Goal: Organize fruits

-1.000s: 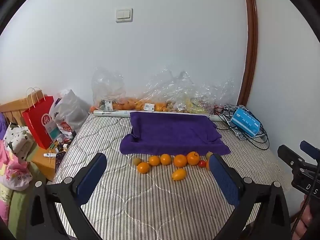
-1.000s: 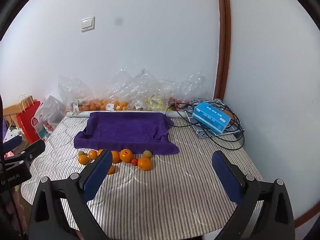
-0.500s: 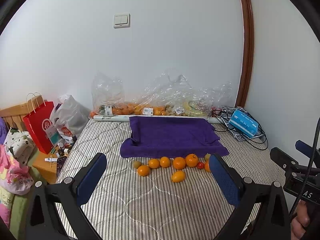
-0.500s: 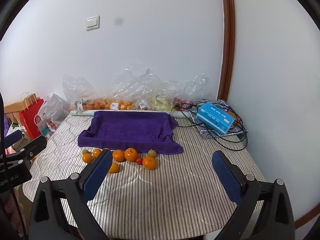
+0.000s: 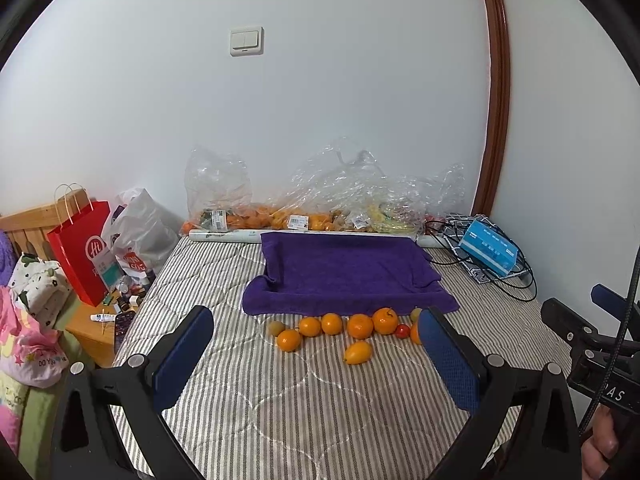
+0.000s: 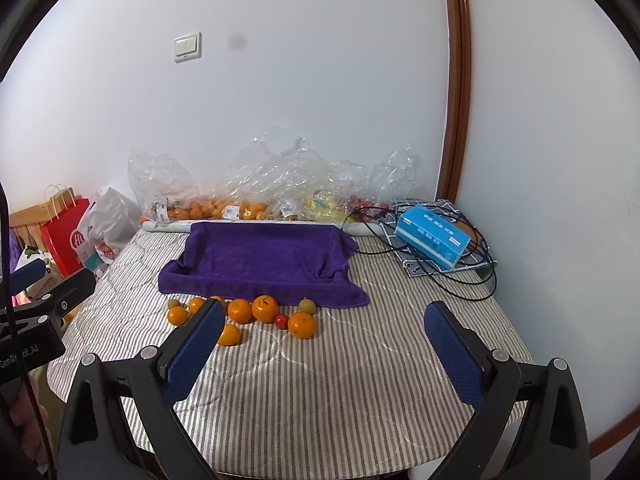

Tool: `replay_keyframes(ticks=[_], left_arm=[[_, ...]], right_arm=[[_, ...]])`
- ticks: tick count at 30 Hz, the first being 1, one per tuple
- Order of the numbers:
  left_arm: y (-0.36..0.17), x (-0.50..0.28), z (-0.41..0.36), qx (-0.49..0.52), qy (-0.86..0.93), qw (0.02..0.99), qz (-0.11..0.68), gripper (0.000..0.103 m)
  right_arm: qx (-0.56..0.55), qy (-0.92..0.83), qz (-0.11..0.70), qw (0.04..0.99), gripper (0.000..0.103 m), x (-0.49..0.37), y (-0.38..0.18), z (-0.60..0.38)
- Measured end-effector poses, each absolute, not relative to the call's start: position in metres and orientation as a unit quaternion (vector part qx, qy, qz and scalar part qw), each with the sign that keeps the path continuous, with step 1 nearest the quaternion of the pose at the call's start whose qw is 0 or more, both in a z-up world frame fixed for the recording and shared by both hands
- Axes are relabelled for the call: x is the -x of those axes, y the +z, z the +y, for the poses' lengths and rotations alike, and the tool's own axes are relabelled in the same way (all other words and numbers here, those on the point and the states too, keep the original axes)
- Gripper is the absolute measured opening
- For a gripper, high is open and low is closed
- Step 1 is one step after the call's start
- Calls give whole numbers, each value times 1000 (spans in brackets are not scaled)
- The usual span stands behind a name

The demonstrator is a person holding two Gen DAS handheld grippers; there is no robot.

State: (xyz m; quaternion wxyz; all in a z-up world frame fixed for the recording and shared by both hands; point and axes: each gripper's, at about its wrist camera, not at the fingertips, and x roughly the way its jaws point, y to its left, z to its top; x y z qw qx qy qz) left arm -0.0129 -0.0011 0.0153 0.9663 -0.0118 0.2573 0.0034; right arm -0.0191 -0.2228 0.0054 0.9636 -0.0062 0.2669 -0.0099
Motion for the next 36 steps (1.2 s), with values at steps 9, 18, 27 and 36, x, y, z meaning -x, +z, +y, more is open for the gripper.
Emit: replay_keyframes(ticks=[9,18,27,36], left_arm=[[13,16,5,13,4,966,256,103],[13,17,7,12,6,966,256,103],[14,21,10,10,4,967,254,103],[18,15,9,15,9,966,257,103]], right_arm=[[6,-10,266,964,99,20,5,-222],[8,-9,267,964,99,19,5,-221],[8,-9,259,966,99,20,13,-221],[13,-7,264,964,99,16,12,-215]])
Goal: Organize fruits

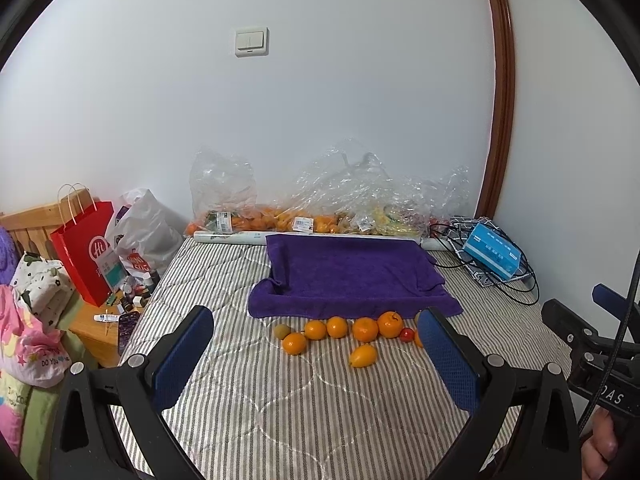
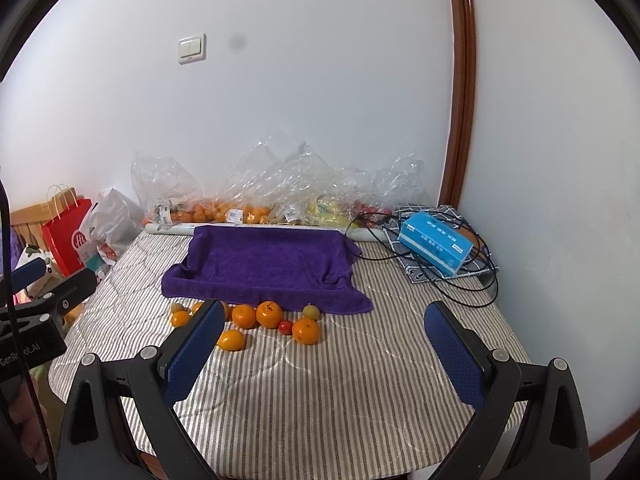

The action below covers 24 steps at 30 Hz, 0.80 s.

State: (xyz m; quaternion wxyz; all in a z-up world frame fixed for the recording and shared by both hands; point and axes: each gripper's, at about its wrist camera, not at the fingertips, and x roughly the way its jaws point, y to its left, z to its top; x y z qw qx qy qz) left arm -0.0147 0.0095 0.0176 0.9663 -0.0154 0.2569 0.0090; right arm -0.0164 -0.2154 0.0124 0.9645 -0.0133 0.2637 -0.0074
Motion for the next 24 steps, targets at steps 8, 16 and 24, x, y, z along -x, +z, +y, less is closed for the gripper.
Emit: replay_keyframes(ticks=[8,16,24], left_arm=[[19,14,14,19,11,966,258,103],[15,5,19,21,17,964,264,103],[-7,-29,34,35,23,956,290,103]], right_arm=[[15,-6,269,963,99,14,10,-211],[25,-8,271,962,101,11,4,-205],[30,-8,284,958,102,-10,-16,-205]])
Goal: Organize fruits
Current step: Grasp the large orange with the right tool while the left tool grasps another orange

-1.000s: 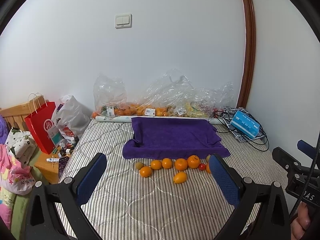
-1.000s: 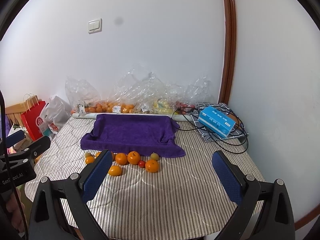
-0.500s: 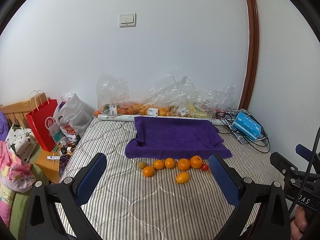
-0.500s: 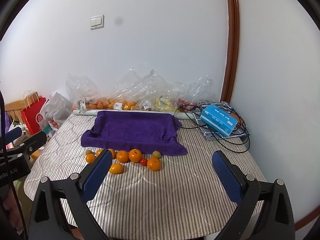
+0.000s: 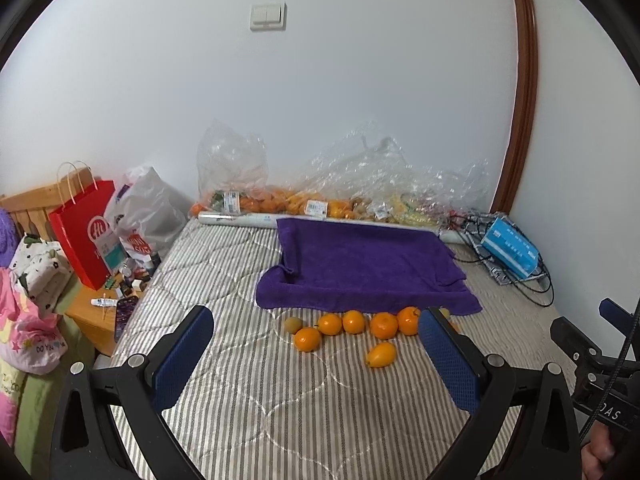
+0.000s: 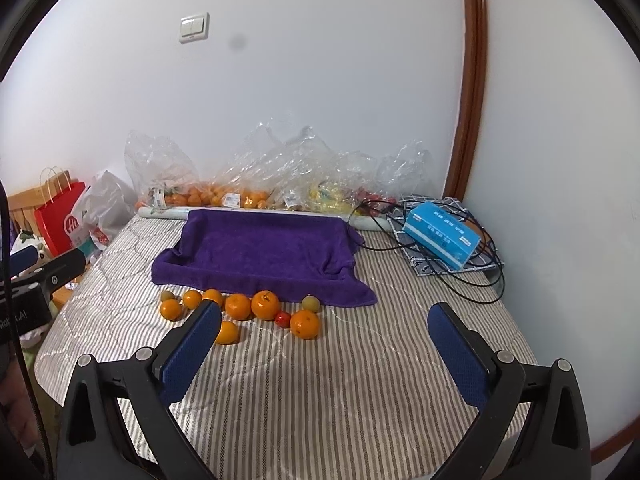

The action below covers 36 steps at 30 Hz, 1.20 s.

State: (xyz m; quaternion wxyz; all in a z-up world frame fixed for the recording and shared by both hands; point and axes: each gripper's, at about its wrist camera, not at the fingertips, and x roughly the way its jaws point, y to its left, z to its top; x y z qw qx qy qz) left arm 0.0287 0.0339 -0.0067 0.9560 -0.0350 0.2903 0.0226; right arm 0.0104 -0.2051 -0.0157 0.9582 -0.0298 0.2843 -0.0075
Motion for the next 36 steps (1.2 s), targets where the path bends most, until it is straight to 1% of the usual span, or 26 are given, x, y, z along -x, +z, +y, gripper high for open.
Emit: replay_keyframes(ticks=[2,5,6,7,9,12,13,14,15,16,18,23,25,27,32,34,36], left_arm=[[-16,-39,36,36,21,954,298,103],[-30,-53,42,43,19,950,310,102],[-36,-59,44,45,20,948,313,102],[-42,-64,45,45,22,947,317,102],[-56,-75,48,39,27,942,333,102],[-80,-93,52,30,31,936,350,99],[-87,-98,54,26,32,933,357,99],[-92,-101,55,25,30,932,362,98],[-98,-106,55,22,25,930,367,92],[-106,-113,55,16,19,925,378,87],[-116,-122,54,7,19,918,396,87],[-138,-137,69,20,12,911,411,87],[-142,-139,75,26,8,910,413,87],[-146,-141,79,28,4,909,416,87],[-157,-145,84,24,-1,903,429,87],[-161,-147,84,20,-3,903,428,87],[-163,-150,85,26,-10,903,428,86]], right_arm=[[21,-2,292,956,102,-20,-24,-209],[0,6,313,950,97,-40,-42,-215],[0,9,322,947,93,-48,-49,-216],[2,11,329,944,87,-54,-56,-216],[4,9,340,940,80,-67,-72,-216],[-10,23,380,925,76,-88,-99,-219],[-16,27,392,919,71,-96,-110,-220],[-17,29,396,918,68,-101,-118,-220],[-15,30,395,918,64,-104,-124,-220],[-11,29,390,920,64,-106,-130,-219],[1,36,382,923,64,-112,-141,-214],[-12,46,405,913,63,-133,-163,-211],[-20,49,416,908,56,-143,-173,-210],[-26,49,422,905,51,-151,-181,-211],[-14,51,425,904,50,-163,-190,-206],[-5,49,420,906,43,-166,-192,-204],[-5,49,419,906,44,-168,-193,-204]])
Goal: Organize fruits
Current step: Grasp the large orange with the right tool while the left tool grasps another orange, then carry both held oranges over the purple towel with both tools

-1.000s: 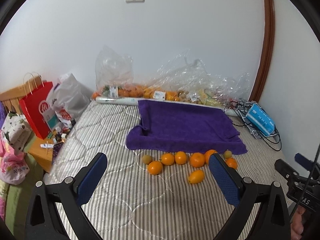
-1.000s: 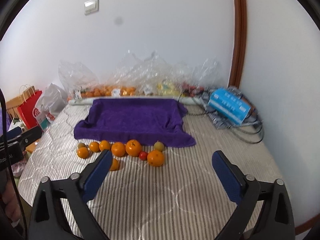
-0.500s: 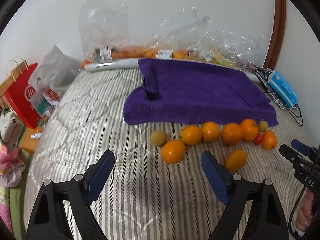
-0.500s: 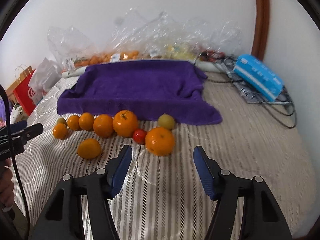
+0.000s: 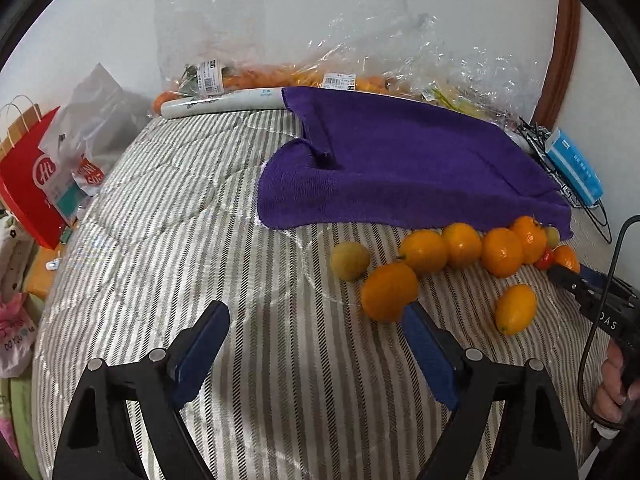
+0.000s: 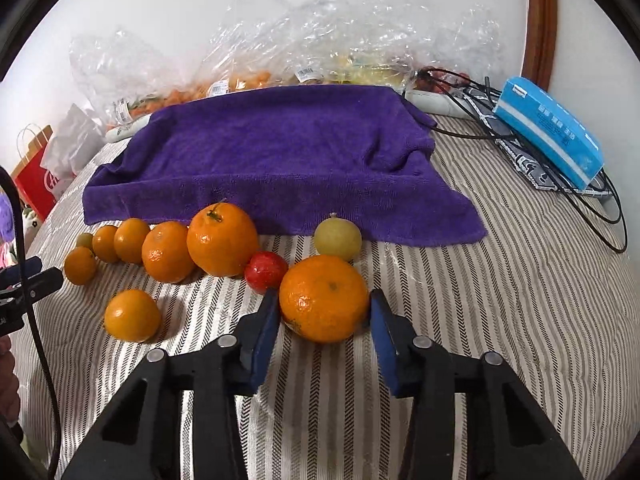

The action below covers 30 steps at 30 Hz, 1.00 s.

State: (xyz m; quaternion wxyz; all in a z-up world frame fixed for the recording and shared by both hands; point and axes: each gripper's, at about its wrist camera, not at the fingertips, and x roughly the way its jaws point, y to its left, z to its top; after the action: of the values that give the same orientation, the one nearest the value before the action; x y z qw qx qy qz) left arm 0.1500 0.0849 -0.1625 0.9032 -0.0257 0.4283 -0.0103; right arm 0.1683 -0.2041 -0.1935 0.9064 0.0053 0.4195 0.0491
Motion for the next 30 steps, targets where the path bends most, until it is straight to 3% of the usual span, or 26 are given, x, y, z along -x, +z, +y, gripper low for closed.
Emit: replay_keyframes(ticks=[6,8,10,15,19,30], left_arm=[[-163,-158,77,64,-68,899,429,86],[-167,-162,70,60,-73,896,434,81],[-172,-166,66,61,-78,891,443,67],[-175,-168,59,60,-86,890,443,51],[-176,-169,57,59,-92,894,436,33],[-162,-153,54,71,-107,894,429,32]], right_arm=[[-6,53,418,907,43,-168,-193,-209],[-12,55,419,906,44,-169,-194,-211],[-19,56,424,904,44,-172,-195,-212],[-21,55,422,905,43,-174,-195,-211],[-27,63,420,905,43,-173,-195,-213],[-26,73,397,915,43,-153,-184,-214]])
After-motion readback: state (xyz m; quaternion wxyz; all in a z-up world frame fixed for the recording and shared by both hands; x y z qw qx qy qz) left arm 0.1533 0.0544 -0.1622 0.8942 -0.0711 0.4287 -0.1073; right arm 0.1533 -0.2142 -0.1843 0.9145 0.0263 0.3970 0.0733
